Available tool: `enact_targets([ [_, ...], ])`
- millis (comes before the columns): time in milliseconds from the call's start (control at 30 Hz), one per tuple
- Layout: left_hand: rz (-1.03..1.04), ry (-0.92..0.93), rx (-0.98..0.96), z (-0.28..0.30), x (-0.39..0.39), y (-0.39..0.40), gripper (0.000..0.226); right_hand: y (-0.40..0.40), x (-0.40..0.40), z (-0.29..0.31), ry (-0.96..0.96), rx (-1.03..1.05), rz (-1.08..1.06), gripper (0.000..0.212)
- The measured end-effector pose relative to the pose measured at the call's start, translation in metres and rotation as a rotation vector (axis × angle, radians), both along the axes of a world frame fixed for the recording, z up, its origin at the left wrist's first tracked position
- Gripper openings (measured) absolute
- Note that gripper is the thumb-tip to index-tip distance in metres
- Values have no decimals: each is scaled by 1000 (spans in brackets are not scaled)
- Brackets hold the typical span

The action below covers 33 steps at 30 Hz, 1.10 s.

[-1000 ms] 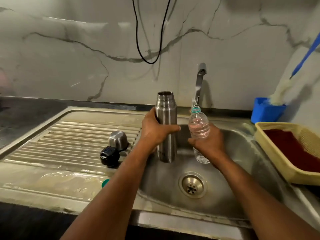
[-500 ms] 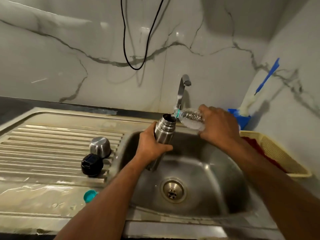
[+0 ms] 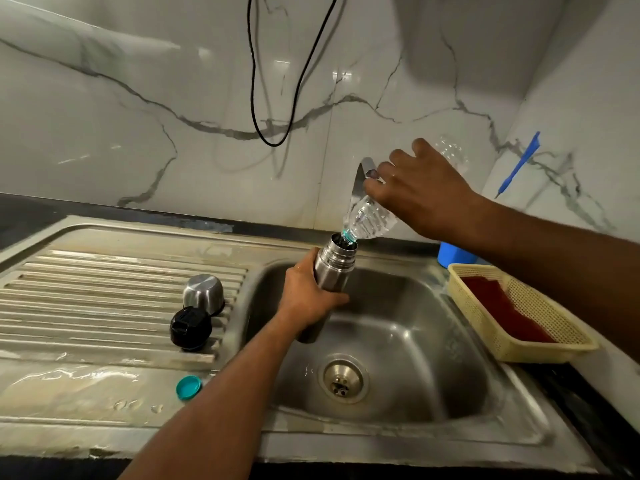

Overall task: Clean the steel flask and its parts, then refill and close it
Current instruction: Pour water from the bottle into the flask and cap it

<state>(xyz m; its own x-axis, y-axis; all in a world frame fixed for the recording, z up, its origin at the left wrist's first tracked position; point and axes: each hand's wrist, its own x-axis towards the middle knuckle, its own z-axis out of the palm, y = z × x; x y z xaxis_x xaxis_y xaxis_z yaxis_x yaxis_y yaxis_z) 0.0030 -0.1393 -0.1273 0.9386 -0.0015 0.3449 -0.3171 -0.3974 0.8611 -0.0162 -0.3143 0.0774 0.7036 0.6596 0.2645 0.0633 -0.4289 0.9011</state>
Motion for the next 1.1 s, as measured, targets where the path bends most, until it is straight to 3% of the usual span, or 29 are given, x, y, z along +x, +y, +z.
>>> enact_targets([
  [400,-7,-24,-32,-6,7,1,78,26,15,8,-174,-387,195,13],
  [1100,17,8,-64,-4,6,2,74,12,17,17,-169,-247,100,7],
])
